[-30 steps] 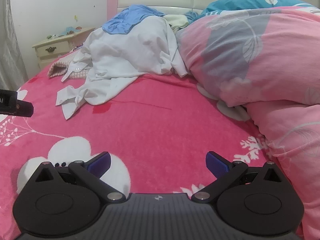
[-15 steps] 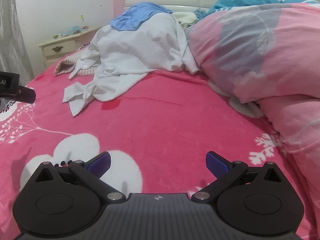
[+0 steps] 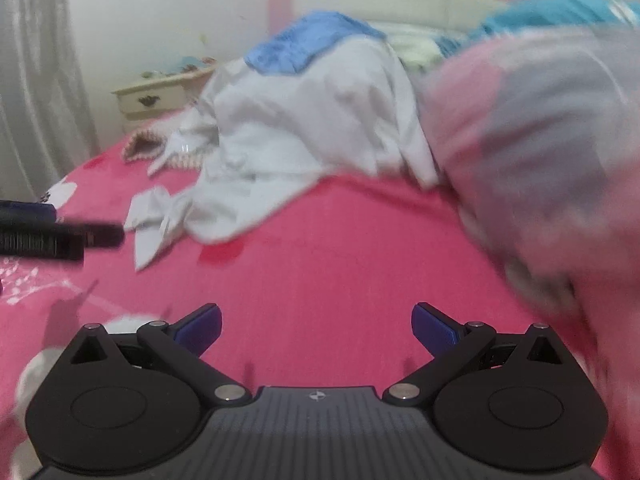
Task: Fold clothes
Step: 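Grasp the white shirt with the left gripper while the right gripper grasps it too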
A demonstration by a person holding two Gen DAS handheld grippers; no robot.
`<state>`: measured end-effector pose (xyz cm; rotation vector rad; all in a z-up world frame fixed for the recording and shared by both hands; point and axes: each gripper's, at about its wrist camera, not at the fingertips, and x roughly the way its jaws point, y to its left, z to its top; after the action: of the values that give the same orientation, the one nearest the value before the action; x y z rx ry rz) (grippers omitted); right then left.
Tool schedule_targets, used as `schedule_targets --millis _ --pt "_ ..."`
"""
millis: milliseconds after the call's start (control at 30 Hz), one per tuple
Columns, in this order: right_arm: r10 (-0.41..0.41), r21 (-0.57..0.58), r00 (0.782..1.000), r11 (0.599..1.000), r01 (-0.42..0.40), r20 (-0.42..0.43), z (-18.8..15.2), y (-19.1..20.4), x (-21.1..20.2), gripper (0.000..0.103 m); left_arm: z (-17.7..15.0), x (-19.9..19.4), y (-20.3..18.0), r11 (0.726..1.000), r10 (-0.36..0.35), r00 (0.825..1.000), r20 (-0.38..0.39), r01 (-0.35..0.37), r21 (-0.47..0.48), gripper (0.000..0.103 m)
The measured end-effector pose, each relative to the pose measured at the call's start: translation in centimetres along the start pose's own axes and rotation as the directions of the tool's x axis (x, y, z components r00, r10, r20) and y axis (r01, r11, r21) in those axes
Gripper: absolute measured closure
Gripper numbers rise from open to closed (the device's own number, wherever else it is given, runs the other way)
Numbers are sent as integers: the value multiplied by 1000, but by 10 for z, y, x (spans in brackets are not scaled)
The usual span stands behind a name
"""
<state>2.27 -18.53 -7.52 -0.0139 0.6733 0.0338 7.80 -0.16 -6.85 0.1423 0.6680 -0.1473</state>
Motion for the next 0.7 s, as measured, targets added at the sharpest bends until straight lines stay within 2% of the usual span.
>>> schedule_targets --millis 67,267,367,433,467,533,567,667,700 --pt "26 -11 1000 1000 -26 17 20 -12 22 1 5 16 -4 999 -24 1000 15 23 41 0" --pt "114 166 993 980 -107 -33 77 -49 95 6 20 67 -12 992 -79 997 9 77 101 0" --pt "77 140 996 988 -70 -45 100 -51 127 10 23 92 -18 989 -96 995 -16 97 109 1" --pt "32 84 999 996 -30 -30 115 -49 143 10 23 105 -20 990 -98 995 -32 101 99 7" --pt "7 51 1000 999 -6 -13 123 -47 149 10 22 111 -21 991 -93 995 -40 97 94 11" --pt "-29 -11 999 999 30 25 139 -46 162 9 20 122 -20 994 -74 995 -61 79 78 30" --pt "-40 -39 998 998 41 39 147 -45 169 9 20 127 -18 995 -67 995 -77 72 63 45" --pt "-68 -68 995 995 73 72 170 -46 190 4 19 137 -5 997 -66 993 -95 63 -34 56" --pt "-67 -56 995 996 71 78 177 -48 198 4 19 138 -1 996 -71 993 -95 65 -63 66"
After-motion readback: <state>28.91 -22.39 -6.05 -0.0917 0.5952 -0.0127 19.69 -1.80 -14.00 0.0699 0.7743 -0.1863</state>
